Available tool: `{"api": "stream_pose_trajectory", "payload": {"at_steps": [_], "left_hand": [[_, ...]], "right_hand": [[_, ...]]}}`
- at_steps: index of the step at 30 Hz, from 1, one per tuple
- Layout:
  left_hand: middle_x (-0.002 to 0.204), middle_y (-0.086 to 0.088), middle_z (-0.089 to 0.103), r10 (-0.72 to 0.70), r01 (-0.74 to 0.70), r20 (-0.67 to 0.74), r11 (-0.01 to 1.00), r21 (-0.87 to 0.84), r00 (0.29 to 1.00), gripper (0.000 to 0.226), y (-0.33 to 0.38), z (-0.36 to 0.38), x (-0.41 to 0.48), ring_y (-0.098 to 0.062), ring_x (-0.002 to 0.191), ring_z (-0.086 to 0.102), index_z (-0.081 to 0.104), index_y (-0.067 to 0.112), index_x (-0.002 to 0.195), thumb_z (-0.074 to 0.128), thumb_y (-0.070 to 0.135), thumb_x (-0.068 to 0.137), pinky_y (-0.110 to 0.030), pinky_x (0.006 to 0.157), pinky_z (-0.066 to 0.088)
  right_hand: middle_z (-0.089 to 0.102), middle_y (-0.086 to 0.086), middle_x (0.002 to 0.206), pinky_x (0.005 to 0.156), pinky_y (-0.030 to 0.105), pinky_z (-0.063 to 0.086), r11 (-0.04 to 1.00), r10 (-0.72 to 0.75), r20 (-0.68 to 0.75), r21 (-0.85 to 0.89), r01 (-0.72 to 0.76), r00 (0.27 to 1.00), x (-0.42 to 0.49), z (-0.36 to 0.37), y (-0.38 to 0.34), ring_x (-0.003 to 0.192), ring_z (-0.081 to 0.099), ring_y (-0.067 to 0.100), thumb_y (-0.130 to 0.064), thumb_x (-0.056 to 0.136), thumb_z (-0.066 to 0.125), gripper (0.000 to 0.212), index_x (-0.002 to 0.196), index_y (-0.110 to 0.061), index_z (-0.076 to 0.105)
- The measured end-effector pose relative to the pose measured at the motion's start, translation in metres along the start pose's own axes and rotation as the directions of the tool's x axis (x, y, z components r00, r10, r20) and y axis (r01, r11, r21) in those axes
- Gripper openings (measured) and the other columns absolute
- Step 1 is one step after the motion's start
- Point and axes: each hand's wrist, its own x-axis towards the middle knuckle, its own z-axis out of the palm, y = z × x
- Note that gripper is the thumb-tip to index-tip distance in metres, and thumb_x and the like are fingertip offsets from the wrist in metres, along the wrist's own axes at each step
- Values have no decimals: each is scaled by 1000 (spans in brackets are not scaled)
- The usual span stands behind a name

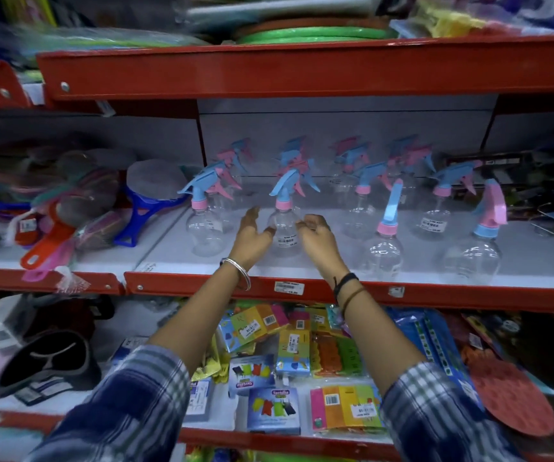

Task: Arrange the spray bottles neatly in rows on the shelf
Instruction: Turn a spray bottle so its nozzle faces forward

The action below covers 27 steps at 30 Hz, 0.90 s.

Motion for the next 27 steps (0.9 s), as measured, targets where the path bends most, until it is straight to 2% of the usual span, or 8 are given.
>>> {"api": "stream_pose_trajectory", "payload": {"at_steps": [2,5,10,13,19,22,24,27], "left_hand": [[151,-12,27,-33,29,137,999,31,990,68,-4,-4,7,-28,137,31,19,14,144,57,18,87,-40,111,31],[146,-14,35,-36,40,238,999,-13,971,71,-3,-7,9,-30,129,41,19,18,144,59,11,85,-38,104,39],[129,-11,44,69,-67,278,998,-14,958,70,2,-18,-4,-29,119,48,28,17,141,64,11,82,-40,102,42],[134,-10,44,139,-154,311,988,23,940,64,2,-25,-17,-24,121,47,33,17,139,63,15,82,-38,103,42],[131,-15,45,118,-143,314,988,58,942,62,3,-30,-45,-30,113,54,34,21,139,63,18,84,-37,93,46],[133,-15,44,107,-138,313,987,79,944,62,3,-29,-54,-30,115,53,33,22,139,62,19,84,-38,96,46],[135,-15,44,111,-142,301,987,82,947,62,4,-28,-57,-29,117,51,32,22,140,61,18,85,-37,98,44],[136,-16,44,117,-147,298,986,81,947,62,6,-28,-61,-28,119,50,31,20,141,59,17,86,-36,99,43]], "right_hand": [[51,10,132,82,27,37,995,94,30,40,-96,995,17,8,1,103,49,19,-26,92,50,41,129,-11,44],[54,12,134,81,27,38,992,129,56,9,-129,990,29,12,2,101,52,19,-22,89,55,44,130,-8,46],[57,10,120,81,28,40,998,58,40,-3,-58,998,18,6,4,100,54,20,-21,88,57,41,125,-6,51],[59,8,114,76,25,44,1000,22,56,-3,-22,998,3,2,5,94,57,18,-24,88,59,38,122,-8,53],[59,6,112,76,24,47,1000,1,75,-14,0,997,-24,-5,5,97,57,17,-27,88,59,35,118,-9,54],[58,4,109,72,23,47,1000,1,88,-9,0,996,-31,-6,7,86,58,10,-26,89,58,31,116,-10,54],[58,3,110,78,26,47,1000,13,91,-25,-10,996,-34,-6,7,84,58,11,-28,90,56,33,118,-12,53],[57,3,112,87,31,47,995,47,118,-96,-36,992,-39,-6,3,96,59,17,-31,91,52,40,126,-11,49]]}}
